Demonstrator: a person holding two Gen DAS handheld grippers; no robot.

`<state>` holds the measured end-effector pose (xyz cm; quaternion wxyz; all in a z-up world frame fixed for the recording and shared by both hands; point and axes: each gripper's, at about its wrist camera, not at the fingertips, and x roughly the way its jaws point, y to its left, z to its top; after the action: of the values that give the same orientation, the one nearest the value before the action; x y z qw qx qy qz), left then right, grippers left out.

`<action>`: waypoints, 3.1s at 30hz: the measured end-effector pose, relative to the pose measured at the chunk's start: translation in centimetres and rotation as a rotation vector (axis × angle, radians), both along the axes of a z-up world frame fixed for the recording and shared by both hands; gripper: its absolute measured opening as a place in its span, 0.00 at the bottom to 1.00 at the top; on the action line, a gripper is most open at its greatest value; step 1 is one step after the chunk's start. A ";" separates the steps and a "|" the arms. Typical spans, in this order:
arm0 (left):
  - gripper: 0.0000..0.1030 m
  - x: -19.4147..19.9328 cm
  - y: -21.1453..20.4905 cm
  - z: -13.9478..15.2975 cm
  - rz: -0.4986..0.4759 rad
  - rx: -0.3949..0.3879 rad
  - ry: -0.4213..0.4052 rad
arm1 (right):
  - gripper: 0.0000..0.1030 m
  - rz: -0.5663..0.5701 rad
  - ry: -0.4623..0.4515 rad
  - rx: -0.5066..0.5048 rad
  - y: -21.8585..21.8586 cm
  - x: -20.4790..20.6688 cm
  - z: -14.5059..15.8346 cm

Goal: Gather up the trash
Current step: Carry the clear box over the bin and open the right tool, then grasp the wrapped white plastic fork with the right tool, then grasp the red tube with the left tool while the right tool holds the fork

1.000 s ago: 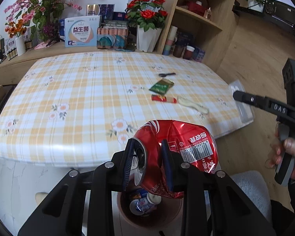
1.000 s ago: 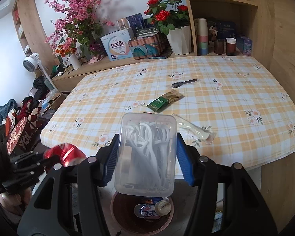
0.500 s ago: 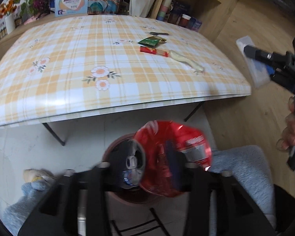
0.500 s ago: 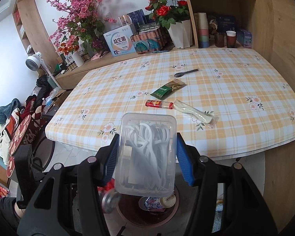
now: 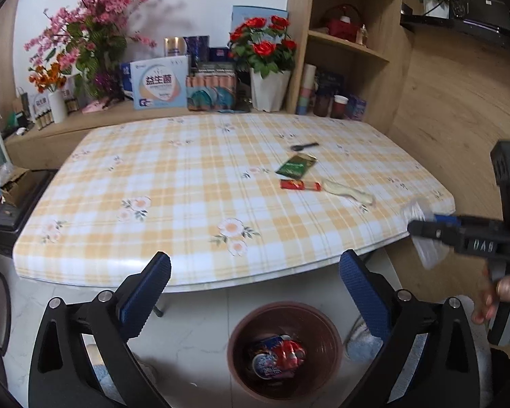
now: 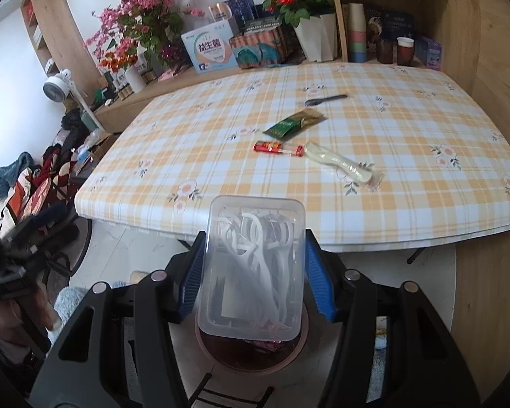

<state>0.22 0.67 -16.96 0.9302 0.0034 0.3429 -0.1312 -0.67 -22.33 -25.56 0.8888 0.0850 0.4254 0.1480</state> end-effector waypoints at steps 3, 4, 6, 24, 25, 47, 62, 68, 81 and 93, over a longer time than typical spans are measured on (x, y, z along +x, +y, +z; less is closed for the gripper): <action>0.94 -0.1 1.1 0.5 0.029 0.003 -0.015 | 0.55 0.024 0.028 -0.019 1.1 -0.2 -1.0; 0.94 -0.2 1.6 0.7 0.040 0.005 -0.019 | 0.55 0.029 0.035 -0.022 1.4 -0.2 -1.2; 0.94 -0.3 2.4 0.9 0.056 0.006 -0.024 | 0.55 0.045 0.054 -0.028 2.2 -0.2 -1.8; 0.94 -1.1 5.4 0.4 0.126 0.012 -0.024 | 0.67 0.100 0.060 -0.076 5.5 0.0 -1.8; 0.94 -1.0 5.4 0.4 0.126 0.013 -0.020 | 0.72 0.093 0.053 -0.082 5.4 0.0 -1.7; 0.94 4.5 1.6 -1.1 -0.003 0.011 0.018 | 0.94 -0.067 0.005 -0.185 -1.9 3.6 -1.9; 0.94 16.1 -3.7 -4.2 -0.017 -0.021 0.088 | 0.82 0.062 0.075 -0.288 -6.0 17.4 -7.7; 0.94 18.4 -4.8 -5.0 -0.048 0.017 0.084 | 0.75 0.126 0.109 -0.275 -5.6 20.9 -9.4; 0.79 21.5 -10.0 -8.3 -0.266 0.046 0.155 | 0.17 0.117 0.137 -0.150 -6.7 20.9 -9.8; 0.63 25.3 -14.1 -9.9 -0.398 0.019 0.211 | 0.17 0.035 0.082 -0.084 -8.5 19.4 -7.7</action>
<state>25.55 -13.44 -26.88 0.8449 0.0661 0.4321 -0.3083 18.73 -30.79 -33.30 0.8706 0.0462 0.4687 0.1422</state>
